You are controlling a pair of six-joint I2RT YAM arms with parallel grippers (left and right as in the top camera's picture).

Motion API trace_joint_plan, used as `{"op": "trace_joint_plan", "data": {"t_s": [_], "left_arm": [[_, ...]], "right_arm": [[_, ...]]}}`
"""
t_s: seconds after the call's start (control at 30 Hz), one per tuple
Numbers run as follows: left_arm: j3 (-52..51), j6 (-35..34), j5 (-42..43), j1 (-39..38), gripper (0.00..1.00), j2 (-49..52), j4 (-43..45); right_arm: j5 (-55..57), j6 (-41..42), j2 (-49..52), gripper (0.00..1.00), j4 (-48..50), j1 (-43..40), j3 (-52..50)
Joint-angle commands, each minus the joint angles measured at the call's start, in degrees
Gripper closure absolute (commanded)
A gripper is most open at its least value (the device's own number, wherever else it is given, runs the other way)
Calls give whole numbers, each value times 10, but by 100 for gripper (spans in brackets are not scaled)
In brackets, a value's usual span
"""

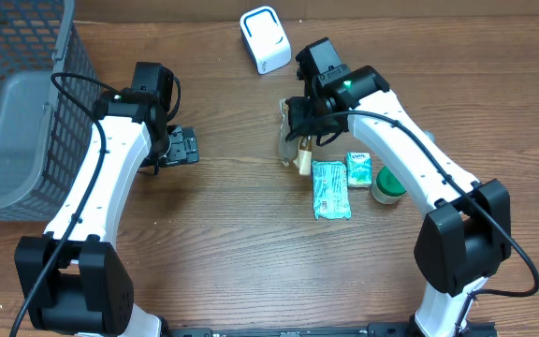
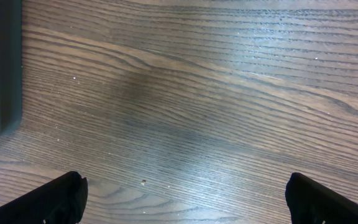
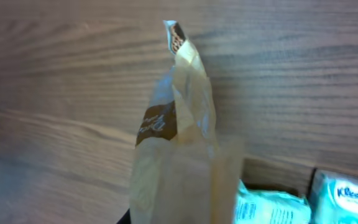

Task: Scan the item barcode
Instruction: 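Lower the snack bag with the right gripper onto the table centre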

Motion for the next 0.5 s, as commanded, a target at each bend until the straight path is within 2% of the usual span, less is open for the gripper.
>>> {"op": "trace_joint_plan", "data": {"t_s": [0.0,0.1,0.13,0.23,0.3,0.33,0.37,0.47], "left_arm": [[1,-8,-5,0,0,1,2],[1,-8,-5,0,0,1,2],[1,-8,-5,0,0,1,2],[1,-8,-5,0,0,1,2],[1,-8,-5,0,0,1,2],[1,-8,-5,0,0,1,2],[1,-8,-5,0,0,1,2],[1,-8,-5,0,0,1,2]], "right_arm": [[-3,53,-5,92,7,1,0],[-3,74,-5,91,2,2,-1],[-3,77,-5,87,-2,2,-1],[-2,76,-5,63,-22,2,-1],[9,76,-5,32,-39,2,-1],[19,76,-5,20,-46,2,-1],[32,76,-5,13,-52,2,-1],[79,76,-5,11,-64,1,-1]]}}
